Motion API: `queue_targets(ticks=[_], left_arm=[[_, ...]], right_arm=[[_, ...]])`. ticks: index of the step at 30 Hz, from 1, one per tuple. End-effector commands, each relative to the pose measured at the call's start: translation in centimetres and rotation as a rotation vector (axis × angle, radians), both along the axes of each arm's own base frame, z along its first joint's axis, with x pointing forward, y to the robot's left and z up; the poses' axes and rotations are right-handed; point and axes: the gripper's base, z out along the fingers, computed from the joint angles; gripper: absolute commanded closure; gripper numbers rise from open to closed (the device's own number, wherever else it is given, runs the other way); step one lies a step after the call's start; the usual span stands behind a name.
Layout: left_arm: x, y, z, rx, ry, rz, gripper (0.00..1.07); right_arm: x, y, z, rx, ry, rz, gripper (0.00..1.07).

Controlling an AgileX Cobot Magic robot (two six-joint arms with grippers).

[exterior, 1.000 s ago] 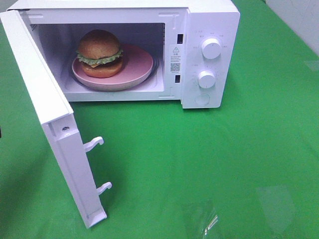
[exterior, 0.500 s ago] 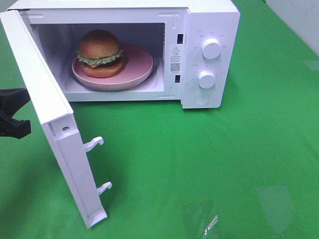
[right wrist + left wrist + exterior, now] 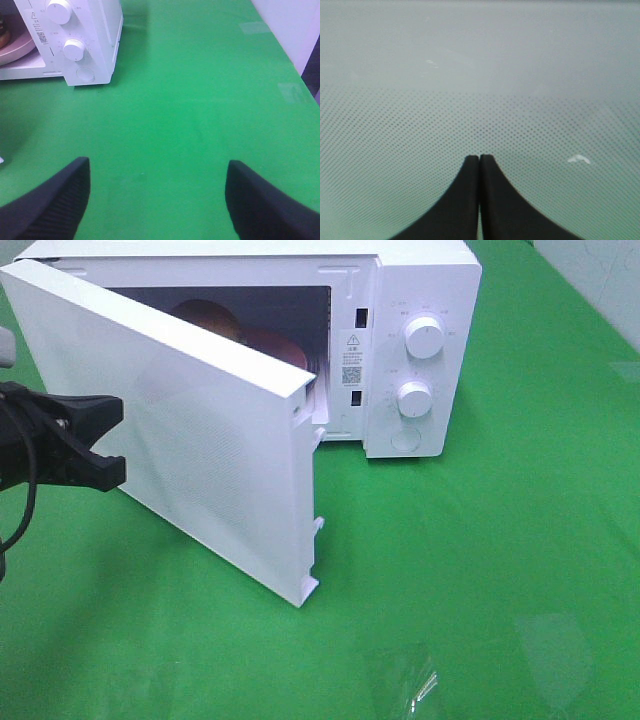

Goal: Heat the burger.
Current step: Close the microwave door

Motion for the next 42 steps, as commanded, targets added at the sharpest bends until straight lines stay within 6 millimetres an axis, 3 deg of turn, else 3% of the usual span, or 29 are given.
queue_targets(ticks=[1, 27, 35, 42], left_arm=[[0.4, -0.8, 0.3, -0.013, -0.02, -0.008, 1.07], [5.1, -10.0, -0.1, -0.033, -0.037, -0.02, 1.07], [6.9, -12.0, 0.0, -0.034, -0.036, -0.037, 1.07], [7.7, -12.5, 0.3, -0.05, -0.043, -0.027, 1.07]], right_arm=[[-0.3, 0.0, -0.1, -0.009, -0.021, -0.002, 0.34], [-0.3, 0.0, -0.1, -0.009, -0.021, -0.002, 0.34], [-0.3, 0.0, -0.1, -0.01, -0.021, -0.002, 0.34], [-0.3, 0.0, -0.1, -0.01, -0.021, -0.002, 0.34]])
